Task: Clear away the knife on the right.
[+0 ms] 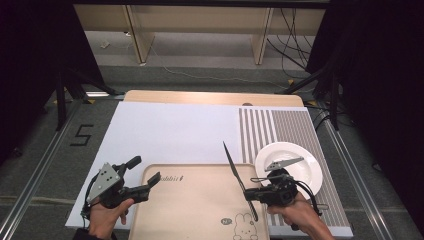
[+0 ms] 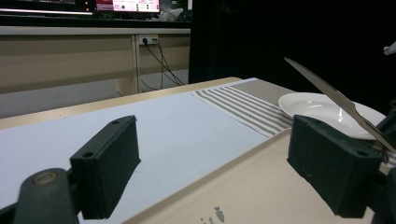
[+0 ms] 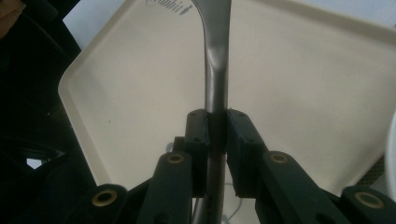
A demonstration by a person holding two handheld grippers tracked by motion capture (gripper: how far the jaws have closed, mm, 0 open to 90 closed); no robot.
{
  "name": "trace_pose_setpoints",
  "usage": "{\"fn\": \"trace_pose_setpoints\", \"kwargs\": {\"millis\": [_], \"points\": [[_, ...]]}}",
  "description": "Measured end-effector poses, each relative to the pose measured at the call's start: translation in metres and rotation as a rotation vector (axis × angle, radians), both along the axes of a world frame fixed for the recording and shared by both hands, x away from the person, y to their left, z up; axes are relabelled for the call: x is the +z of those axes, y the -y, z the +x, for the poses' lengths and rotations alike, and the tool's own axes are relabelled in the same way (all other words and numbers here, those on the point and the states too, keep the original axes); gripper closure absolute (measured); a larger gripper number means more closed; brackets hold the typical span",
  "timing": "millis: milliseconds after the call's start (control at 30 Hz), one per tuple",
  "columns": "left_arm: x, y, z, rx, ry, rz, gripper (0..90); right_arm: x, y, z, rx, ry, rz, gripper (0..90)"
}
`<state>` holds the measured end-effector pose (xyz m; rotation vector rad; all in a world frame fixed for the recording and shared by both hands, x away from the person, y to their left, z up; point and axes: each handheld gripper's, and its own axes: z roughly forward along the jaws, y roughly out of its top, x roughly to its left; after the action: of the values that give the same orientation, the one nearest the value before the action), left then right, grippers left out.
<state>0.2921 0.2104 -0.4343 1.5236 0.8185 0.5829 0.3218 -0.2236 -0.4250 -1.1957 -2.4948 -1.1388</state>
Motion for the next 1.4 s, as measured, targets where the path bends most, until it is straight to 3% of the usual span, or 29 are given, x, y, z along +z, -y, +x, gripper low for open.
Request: {"fn": "trace_pose_setpoints", "kwargs": {"millis": [133, 500, 733, 800, 933, 1200, 1400], "points": [[0.0, 0.0, 0.0, 0.003, 0.001, -0.001, 16.0, -0.006, -0.002, -0.009, 0.003, -0.034, -0.006, 80.1], [0.0, -0.001, 0.0, 0.007, 0.0, -0.001, 16.0, -0.018, -0.001, -0.019, -0.017, -0.039, -0.06, 80.1], [-0.001, -0.001, 0.0, 0.005, 0.0, 0.003, 16.0, -0.026, -0.006, -0.025, -0.002, -0.079, -0.113, 80.1], [-0.001, -0.001, 0.001, 0.006, 0.001, 0.003, 16.0, -0.028, -0.008, -0.024, 0.011, -0.068, -0.121, 80.1], [-0.001, -0.001, 0.0, 0.004, 0.0, 0.005, 16.0, -0.032, -0.012, -0.023, 0.001, -0.091, -0.149, 80.1], [-0.001, 0.0, 0.001, 0.004, -0.001, 0.002, 16.0, -0.038, -0.018, -0.023, -0.048, -0.118, -0.204, 79.8], [-0.001, 0.001, 0.001, -0.003, 0.003, -0.004, 16.0, -0.042, -0.022, -0.023, -0.033, -0.127, -0.229, 79.6]]}}
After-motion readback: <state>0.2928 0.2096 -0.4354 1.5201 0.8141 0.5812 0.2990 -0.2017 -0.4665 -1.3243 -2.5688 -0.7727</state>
